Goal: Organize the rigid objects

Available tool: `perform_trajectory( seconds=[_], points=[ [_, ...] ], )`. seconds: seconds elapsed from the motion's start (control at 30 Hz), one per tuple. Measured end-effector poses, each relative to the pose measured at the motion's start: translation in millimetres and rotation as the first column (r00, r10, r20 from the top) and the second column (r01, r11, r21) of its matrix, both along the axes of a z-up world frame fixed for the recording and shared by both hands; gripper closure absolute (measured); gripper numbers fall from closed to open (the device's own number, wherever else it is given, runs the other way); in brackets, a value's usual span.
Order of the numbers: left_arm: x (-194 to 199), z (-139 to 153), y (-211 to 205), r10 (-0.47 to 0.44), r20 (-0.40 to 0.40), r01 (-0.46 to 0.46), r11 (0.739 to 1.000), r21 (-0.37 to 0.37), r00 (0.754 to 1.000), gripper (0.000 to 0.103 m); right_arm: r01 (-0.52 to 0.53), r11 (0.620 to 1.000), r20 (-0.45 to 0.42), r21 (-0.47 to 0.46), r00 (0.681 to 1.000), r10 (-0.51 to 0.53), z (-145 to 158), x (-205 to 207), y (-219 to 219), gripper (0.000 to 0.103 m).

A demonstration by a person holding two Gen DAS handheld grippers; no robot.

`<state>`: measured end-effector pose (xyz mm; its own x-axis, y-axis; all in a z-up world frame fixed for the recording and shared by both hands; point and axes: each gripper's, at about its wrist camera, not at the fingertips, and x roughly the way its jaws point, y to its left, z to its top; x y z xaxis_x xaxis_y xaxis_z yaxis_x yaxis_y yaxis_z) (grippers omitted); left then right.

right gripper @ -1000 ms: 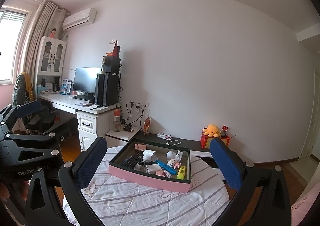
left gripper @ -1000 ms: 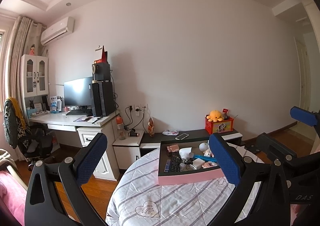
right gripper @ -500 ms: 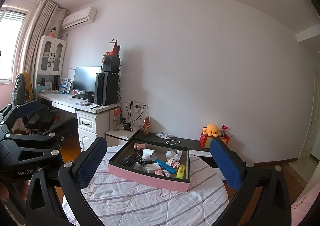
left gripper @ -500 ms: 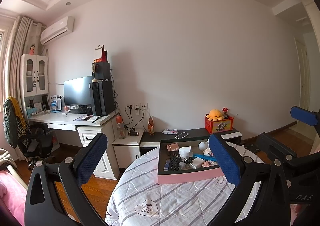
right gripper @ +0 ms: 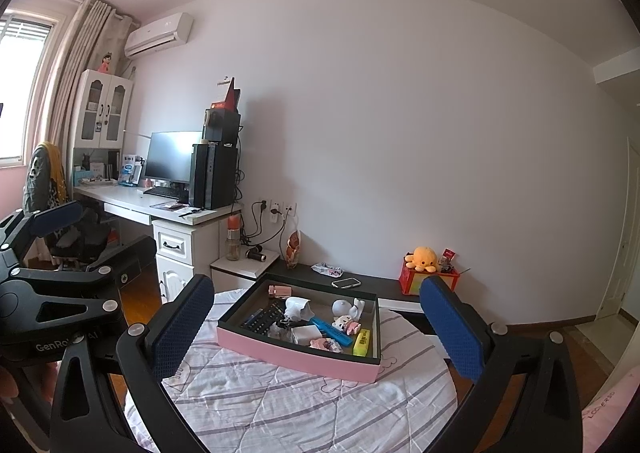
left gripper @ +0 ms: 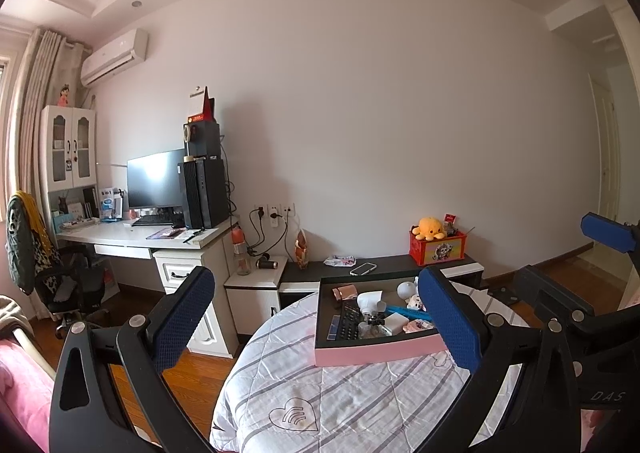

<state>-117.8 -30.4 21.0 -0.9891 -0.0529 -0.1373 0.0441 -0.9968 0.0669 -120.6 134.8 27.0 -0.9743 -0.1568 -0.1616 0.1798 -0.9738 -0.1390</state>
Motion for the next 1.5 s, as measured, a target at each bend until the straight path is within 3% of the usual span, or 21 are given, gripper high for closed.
perform_trajectory(
  seconds=[1.5],
  points=[
    [-5.9, -3.2, 3.9, 0.008, 0.007, -0.008, 1.0, -0.004, 1.0, 0.0, -0.001, 1.0, 0.017, 0.01, 1.0, 0.001, -4.2, -3.3, -4.1, 0.0]
  ],
)
